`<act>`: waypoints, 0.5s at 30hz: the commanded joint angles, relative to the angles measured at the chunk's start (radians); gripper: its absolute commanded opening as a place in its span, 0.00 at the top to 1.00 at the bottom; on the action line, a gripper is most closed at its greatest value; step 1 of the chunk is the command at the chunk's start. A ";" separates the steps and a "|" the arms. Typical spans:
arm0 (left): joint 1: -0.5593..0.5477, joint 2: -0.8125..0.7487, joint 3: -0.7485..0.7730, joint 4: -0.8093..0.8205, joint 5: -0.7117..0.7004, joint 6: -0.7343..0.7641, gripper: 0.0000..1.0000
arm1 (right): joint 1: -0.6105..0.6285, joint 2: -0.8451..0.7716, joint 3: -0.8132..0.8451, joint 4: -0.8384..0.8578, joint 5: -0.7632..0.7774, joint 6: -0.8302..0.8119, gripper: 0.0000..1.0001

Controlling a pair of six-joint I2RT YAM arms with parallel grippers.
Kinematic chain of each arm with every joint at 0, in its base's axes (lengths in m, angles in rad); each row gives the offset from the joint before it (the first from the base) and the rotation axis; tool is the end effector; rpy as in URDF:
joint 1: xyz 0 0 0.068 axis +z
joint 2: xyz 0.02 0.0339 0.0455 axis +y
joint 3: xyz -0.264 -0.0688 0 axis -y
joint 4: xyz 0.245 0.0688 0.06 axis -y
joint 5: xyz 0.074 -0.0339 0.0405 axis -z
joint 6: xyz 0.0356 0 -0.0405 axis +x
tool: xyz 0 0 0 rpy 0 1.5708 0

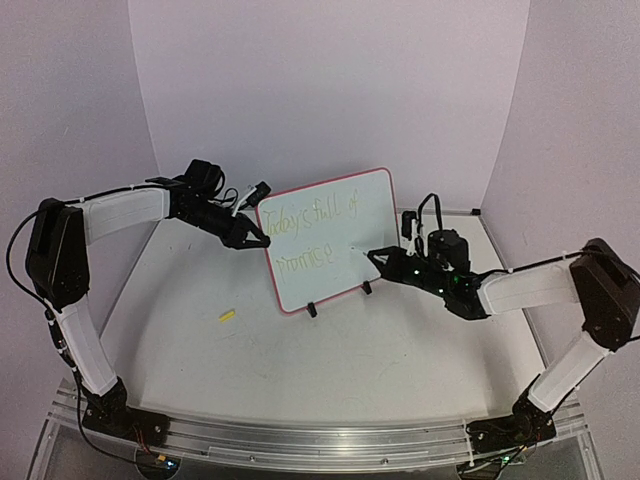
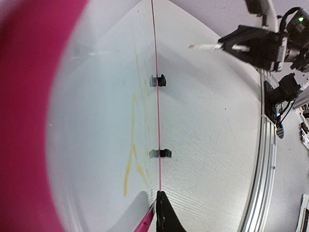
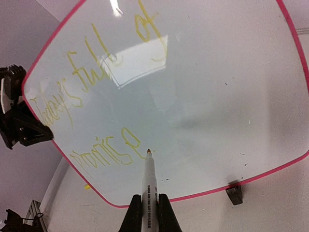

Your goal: Write a sentence on the whiteboard

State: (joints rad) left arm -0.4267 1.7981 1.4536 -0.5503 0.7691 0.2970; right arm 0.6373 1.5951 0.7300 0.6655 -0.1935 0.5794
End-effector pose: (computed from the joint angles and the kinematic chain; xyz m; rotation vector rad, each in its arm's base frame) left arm 0.3472 -0.1851 0.2668 1.1398 2.0709 -0.9984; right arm 0.2674 0.2065 0.2083 -0.2041 1.8792 1.0309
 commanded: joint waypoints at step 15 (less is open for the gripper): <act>0.009 -0.094 -0.037 -0.065 -0.038 0.047 0.38 | -0.003 -0.302 -0.113 -0.042 0.164 -0.090 1.00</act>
State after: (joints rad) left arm -0.4270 1.7757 1.4317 -0.5954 0.7296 0.3256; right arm 0.6373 1.3525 0.6264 0.6411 -0.0604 0.5192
